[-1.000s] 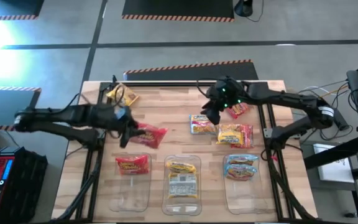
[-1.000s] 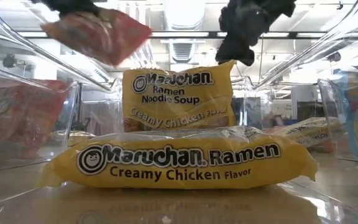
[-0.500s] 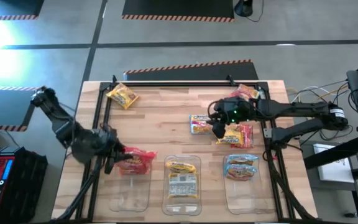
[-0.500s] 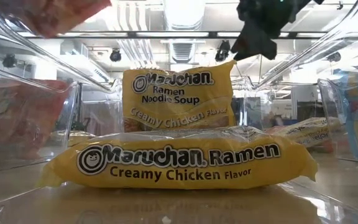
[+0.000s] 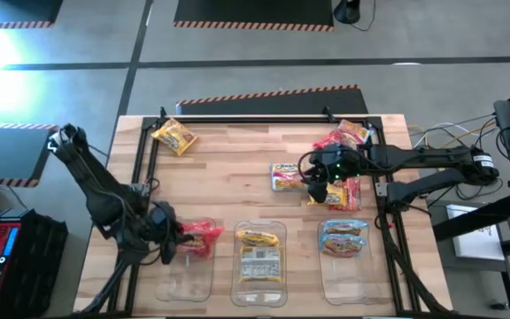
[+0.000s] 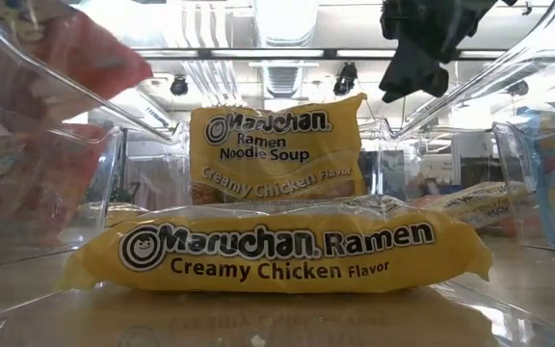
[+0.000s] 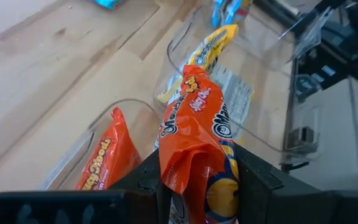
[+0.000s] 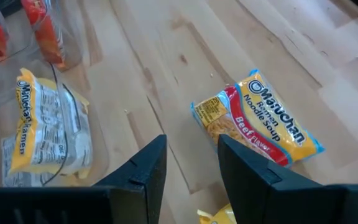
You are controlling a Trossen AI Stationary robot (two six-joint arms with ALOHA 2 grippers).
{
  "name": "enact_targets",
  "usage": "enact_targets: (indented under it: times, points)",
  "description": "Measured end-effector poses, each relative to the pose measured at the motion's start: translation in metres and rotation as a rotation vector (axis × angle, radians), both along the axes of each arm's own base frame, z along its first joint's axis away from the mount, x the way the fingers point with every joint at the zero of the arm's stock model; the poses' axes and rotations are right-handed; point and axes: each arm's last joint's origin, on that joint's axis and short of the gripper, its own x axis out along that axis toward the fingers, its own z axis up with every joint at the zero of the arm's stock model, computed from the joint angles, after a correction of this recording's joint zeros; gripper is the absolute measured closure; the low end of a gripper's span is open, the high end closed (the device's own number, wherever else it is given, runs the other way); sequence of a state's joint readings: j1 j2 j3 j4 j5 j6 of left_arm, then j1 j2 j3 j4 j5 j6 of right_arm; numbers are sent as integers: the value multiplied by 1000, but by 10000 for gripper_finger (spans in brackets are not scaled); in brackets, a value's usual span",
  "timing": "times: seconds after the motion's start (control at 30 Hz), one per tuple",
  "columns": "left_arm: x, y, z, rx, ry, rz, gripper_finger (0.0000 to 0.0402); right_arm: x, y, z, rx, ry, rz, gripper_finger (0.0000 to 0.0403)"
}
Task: Sort Maruchan noodles
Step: Put the orange noodle pack into the left transparent bin
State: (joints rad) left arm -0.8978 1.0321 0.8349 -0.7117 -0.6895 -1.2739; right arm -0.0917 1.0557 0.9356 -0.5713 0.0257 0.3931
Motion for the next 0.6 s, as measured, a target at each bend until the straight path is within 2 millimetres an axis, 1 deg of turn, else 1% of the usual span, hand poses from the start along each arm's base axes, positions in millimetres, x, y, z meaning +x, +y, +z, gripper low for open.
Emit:
enact_targets:
  times: [0.23,0.37,0.6]
  points:
    - [3,-6,-11,80,55,-15,296,0,0,0,0,0,0,268]
    - [3,-5,-16,139,96,-21,296,0,0,0,1,0,0,266]
    - [2,-5,-17,135,101,-15,295,0,0,0,0,0,1,273]
